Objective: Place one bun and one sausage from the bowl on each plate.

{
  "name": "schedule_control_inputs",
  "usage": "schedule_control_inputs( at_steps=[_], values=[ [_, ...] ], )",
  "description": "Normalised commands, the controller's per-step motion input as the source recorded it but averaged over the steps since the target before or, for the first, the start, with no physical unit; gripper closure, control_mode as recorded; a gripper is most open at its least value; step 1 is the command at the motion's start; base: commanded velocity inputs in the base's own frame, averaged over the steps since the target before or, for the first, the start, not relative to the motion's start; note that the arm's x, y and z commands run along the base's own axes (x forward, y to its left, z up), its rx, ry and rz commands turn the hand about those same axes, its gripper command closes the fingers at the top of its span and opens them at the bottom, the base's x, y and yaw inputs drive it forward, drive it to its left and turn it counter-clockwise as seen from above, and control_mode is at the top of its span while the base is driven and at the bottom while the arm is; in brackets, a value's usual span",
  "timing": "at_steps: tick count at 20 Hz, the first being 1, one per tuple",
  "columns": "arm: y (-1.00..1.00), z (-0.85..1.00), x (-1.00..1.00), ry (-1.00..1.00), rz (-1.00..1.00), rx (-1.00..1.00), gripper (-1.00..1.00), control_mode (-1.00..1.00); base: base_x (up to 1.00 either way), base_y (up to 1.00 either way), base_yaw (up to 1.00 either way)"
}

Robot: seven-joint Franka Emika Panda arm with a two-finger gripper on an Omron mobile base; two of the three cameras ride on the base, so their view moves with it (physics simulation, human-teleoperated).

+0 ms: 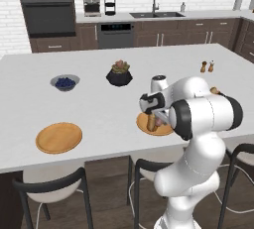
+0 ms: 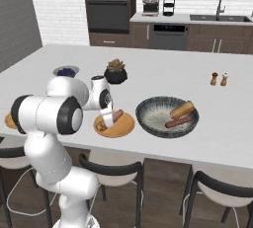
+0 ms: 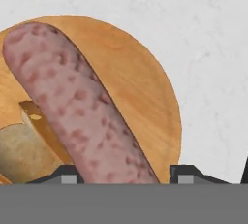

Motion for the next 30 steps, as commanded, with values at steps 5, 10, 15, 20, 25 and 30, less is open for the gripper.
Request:
schedule_control_inputs(
  at_steps=[5,10,15,20,25,30],
  values=[
    [-0.12,-0.36,0.01,0.01,-0.03,0.0,1.0,-1.0,0.0,0.0,0.0],
    [0.0,-0.13,0.01,0.0,0.0,0.0,1.0,-1.0,0.0,0.0,0.0],
    [0.04,-0.06,0.0,0.06,0.08,0.0,1.0,-1.0,0.0,0.0,0.0],
    [0.03,-0.08,0.0,0.08,0.11,0.0,-1.0,-1.0,0.0,0.0,0.0],
    [0.0,0.0,0.0,0.0,0.06,0.0,-1.0,-1.0,0.0,0.0,0.0],
    [0.0,0.02,0.0,-0.01,0.03,0.0,-1.0,-1.0,0.0,0.0,0.0]
  ],
)
